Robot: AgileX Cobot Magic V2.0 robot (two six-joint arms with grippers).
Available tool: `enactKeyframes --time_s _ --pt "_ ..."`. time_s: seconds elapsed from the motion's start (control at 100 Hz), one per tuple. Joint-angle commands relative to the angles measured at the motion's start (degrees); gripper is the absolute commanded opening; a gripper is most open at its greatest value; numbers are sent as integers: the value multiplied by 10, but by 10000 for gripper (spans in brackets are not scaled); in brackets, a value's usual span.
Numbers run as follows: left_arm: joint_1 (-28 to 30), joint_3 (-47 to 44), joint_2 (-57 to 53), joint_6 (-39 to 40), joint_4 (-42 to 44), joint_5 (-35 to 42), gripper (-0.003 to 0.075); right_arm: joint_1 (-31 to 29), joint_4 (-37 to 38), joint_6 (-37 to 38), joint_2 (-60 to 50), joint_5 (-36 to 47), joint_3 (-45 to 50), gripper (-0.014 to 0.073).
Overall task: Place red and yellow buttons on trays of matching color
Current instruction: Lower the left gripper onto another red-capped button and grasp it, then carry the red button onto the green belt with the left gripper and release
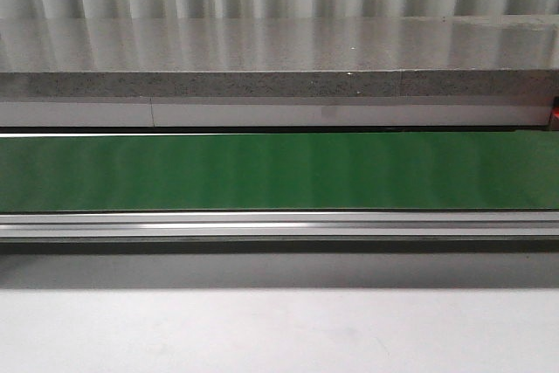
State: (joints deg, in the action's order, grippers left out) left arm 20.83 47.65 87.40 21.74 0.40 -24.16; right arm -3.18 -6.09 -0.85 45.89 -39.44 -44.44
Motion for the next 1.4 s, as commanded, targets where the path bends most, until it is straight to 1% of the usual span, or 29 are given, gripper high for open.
enactKeyframes --time_s 0.0,0.33,0.47,0.54,0.61,0.68,0.82,0.87,0.99,1.22,1.39 --pt "0 17 -8 -1 -4 29 655 1 -1 -5 -6 31 -14 -67" --pt "0 17 25 -1 -4 51 646 1 -1 -5 -6 31 -14 -67" --pt "0 17 29 -1 -4 56 610 1 -1 -5 -6 31 -14 -67" --pt "0 17 29 -1 -4 59 573 1 -1 -5 -6 31 -14 -67" --pt "0 17 29 -1 -4 64 515 1 -1 -5 -6 31 -14 -67" --pt "0 17 29 -1 -4 70 434 1 -1 -5 -6 31 -14 -67" --pt "0 17 29 -2 -4 81 231 1 -1 -5 -6 31 -14 -67" --pt "0 17 29 -8 -4 82 146 1 -1 -5 -6 31 -14 -67" --pt "-1 17 27 -16 -4 81 -22 1 -1 -5 -6 31 -14 -67" --pt "-21 17 -10 -32 -1 65 -20 1 -1 -5 -6 31 -14 -67" --pt "-30 17 -78 -32 -1 57 -20 1 -1 -5 -6 31 -14 -67"
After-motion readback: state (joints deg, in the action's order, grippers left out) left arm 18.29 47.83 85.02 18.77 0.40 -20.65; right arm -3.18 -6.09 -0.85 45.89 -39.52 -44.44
